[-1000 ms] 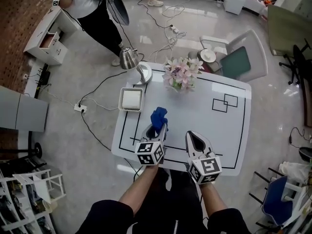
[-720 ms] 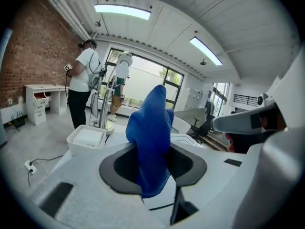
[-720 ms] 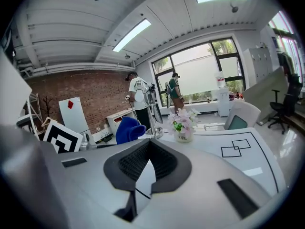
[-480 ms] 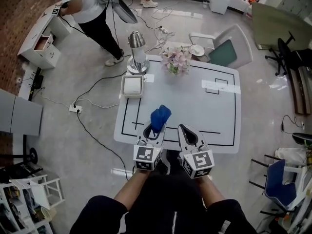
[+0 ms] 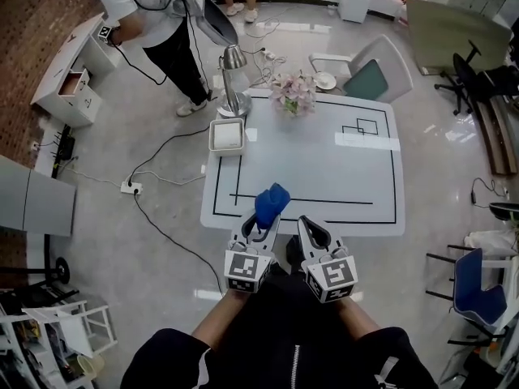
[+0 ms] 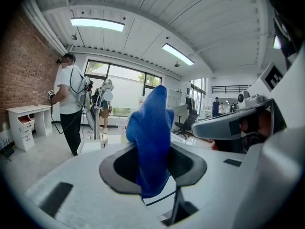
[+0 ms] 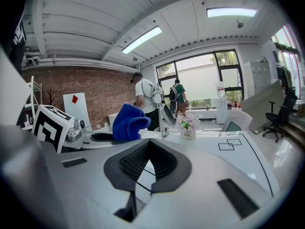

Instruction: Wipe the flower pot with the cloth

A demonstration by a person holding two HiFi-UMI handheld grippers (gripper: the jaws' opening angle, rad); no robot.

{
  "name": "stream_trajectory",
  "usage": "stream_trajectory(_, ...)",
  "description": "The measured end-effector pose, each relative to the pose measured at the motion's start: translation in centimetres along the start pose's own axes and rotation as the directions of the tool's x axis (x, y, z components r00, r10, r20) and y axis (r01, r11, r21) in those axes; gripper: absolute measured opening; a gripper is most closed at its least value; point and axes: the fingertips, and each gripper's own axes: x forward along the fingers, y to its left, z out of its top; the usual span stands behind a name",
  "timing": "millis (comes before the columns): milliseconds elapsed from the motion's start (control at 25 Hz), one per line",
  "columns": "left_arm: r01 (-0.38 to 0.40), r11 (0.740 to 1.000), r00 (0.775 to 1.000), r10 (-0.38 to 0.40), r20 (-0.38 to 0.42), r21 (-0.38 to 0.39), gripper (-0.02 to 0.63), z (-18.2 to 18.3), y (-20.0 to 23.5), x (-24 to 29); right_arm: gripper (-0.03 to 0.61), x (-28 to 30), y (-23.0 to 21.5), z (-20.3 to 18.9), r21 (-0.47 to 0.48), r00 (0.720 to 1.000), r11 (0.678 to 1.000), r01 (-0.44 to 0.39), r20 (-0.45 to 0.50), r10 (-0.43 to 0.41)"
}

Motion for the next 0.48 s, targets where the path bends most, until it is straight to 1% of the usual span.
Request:
stream_trajectory(120,0.014,1.000,1.000,-0.014,0.018,0.006,0.141,1.0,-0.1,-1.0,0.008,0.1,1.4,0.9,0.025,1.000,1.000,0.001,0.019,-0.001)
stream_trajectory(240,0.013,1.000,0.999,-0.014,0.053,0.022,0.141,1.0,-0.1,-1.6,0.008,0.1,2.1,1.7,0.018,0.999,1.000,0.016,0.047,-0.016)
stream_trajectory(360,0.021,1.000,0.999,-0.022,0.034,0.018,0.141,1.0,-0.1,-2.0,0.008,0.2,2.6,1.5,0.002,0.998,1.000,0.012,0.066,-0.013)
stream_trajectory(480,0.005,1.000,1.000,-0.006,0.023,0.030,0.141,0.4,1.0,-2.3,0.008,0.6,3.2,1.8,0.002,0.998,1.000,0.007,0.066,-0.007)
